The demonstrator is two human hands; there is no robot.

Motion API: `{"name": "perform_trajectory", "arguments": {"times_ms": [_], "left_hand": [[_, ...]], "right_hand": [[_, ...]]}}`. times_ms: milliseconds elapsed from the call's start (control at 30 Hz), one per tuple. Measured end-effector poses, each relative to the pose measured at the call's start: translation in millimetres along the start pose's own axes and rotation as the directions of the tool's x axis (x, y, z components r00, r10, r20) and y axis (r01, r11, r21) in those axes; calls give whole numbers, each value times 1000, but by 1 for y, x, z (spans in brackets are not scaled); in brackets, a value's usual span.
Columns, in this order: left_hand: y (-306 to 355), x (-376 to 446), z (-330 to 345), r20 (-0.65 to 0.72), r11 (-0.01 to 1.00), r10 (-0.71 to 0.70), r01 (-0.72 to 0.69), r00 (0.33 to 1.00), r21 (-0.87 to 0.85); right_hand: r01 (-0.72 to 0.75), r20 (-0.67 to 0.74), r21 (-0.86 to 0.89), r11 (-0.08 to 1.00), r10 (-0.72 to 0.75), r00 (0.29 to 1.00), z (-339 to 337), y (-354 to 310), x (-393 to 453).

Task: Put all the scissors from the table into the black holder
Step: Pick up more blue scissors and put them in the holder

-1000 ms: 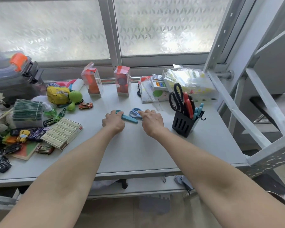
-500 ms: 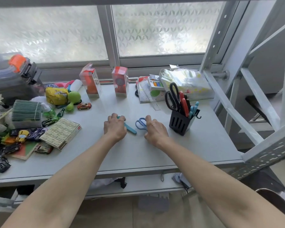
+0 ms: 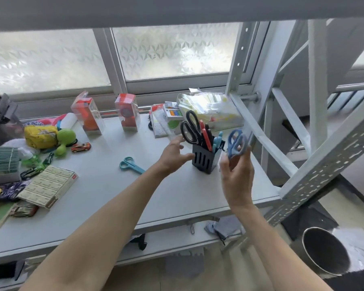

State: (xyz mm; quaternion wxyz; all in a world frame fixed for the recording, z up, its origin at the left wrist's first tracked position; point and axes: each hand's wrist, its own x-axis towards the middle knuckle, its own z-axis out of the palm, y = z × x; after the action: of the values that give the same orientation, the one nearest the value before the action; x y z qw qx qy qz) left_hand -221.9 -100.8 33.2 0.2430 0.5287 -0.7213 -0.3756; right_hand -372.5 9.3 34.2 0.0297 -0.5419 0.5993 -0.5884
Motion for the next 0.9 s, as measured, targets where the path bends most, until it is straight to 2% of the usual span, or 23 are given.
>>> {"name": "perform_trajectory", "arguments": {"times_ms": [100,233,533,900], "left_hand": [[11,8,6,40,998,-31,33,999,-45],[26,5,12,71,984,7,6,997,-181],[23,0,17,-49,989,18,-25,999,-145],[26,-6,22,-100,991,86,-95,991,-90]], "right_hand": [[-44,-135,-4,999,43,990,-9,7,31],[1,-145,7,1000,0,990,-6,10,57],[87,25,-140,986,-84,996,20,27,65],[46,206,-257,965,8,978,22,46,48]]}}
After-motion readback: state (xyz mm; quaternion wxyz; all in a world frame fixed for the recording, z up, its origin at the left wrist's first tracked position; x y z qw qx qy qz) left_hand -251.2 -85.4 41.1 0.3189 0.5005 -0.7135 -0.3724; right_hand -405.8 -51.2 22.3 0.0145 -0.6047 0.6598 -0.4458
